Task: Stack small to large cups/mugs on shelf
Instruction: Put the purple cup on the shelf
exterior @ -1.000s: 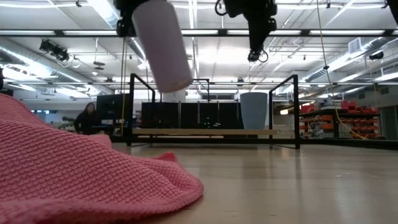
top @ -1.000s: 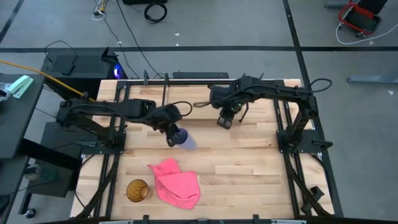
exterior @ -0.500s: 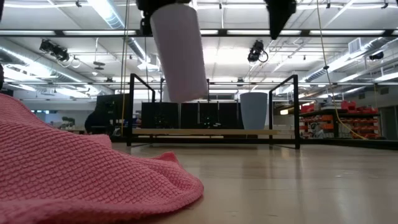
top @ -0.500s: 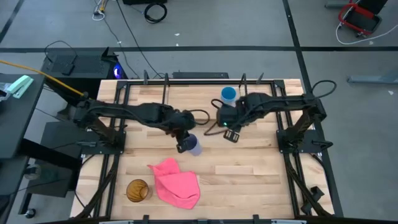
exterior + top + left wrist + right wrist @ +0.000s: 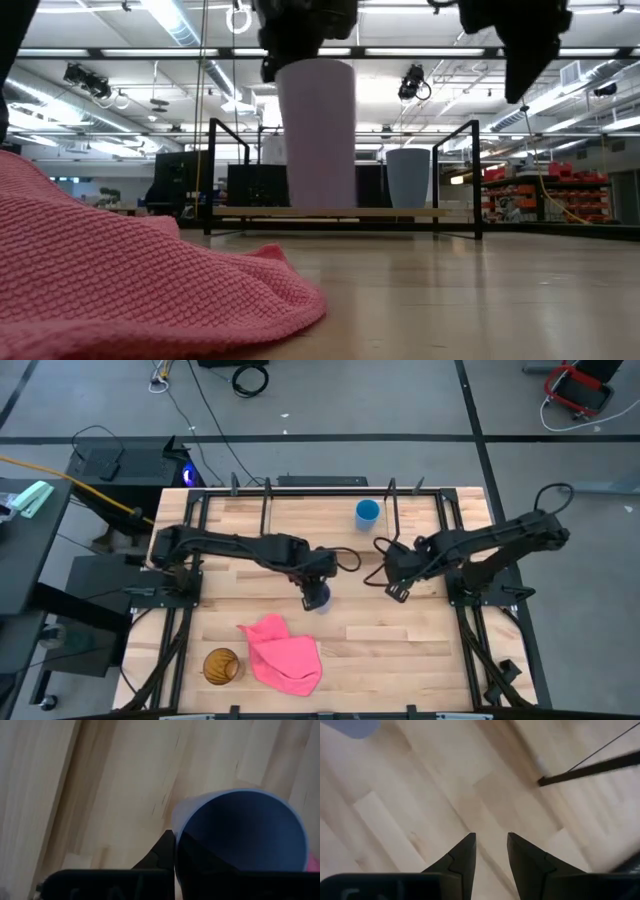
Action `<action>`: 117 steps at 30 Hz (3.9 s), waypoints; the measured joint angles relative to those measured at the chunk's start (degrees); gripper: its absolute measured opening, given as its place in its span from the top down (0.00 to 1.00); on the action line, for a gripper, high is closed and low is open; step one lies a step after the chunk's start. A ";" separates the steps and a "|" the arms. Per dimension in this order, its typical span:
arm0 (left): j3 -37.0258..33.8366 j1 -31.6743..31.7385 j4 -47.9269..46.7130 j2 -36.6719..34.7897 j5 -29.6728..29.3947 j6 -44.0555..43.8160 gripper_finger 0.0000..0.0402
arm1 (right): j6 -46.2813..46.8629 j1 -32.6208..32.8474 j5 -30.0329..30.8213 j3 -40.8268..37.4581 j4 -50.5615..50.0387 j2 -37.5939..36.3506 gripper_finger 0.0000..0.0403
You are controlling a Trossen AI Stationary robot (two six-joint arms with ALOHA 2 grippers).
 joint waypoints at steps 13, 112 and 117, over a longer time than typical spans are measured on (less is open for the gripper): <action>3.87 0.17 -0.94 5.97 -0.02 2.98 0.96 | 1.56 -0.11 -2.82 -9.74 7.19 -3.15 0.71; -13.24 3.77 -26.21 -18.50 -19.99 -12.27 0.83 | -17.06 -10.26 -3.35 9.24 17.29 -2.94 0.71; -20.55 3.71 -23.04 -24.77 -19.76 -15.55 0.83 | -18.96 -13.43 -8.23 9.27 20.79 -1.01 0.71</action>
